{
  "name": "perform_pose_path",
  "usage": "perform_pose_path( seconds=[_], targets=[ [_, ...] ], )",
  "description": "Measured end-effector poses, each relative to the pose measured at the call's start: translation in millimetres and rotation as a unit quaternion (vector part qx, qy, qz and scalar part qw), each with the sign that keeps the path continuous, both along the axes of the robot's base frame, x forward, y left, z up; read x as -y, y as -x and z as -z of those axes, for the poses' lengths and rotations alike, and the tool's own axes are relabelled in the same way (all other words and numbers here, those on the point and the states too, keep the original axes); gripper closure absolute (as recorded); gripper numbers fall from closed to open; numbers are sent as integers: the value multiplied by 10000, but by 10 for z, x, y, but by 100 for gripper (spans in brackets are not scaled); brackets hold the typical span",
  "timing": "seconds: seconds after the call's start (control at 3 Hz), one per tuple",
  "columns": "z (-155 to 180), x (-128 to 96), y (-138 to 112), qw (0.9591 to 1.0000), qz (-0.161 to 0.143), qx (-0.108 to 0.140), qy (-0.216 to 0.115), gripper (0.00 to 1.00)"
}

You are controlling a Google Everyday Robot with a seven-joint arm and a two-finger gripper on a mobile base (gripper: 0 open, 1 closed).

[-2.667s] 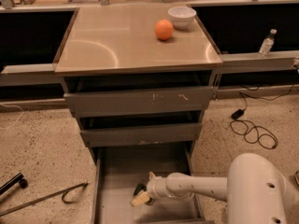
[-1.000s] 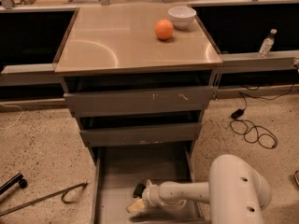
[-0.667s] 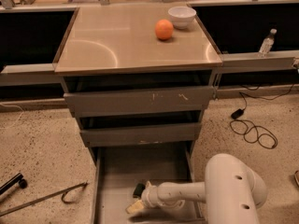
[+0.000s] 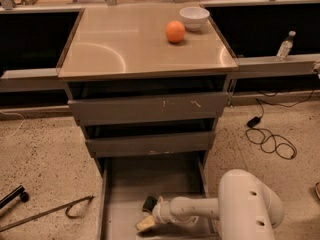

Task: Pick sponge from bottom drawer and place on counter

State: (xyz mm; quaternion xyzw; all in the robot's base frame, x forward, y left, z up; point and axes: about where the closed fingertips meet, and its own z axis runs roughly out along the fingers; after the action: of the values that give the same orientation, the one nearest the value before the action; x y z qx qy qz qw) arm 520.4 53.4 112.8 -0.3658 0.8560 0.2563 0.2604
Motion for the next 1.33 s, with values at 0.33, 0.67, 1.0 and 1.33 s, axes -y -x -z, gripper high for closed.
perform_pose_path(
  seconds=[0.33,0.67,1.0,1.33],
  targets=[
    [76,15,21,9999,37,-102,58,19],
    [29,15,21,9999,36,-102,58,43],
    [25,16,20,9999,36,-102,58,66],
    [-16,32,6,9999,35,-102,57,89]
  ],
)
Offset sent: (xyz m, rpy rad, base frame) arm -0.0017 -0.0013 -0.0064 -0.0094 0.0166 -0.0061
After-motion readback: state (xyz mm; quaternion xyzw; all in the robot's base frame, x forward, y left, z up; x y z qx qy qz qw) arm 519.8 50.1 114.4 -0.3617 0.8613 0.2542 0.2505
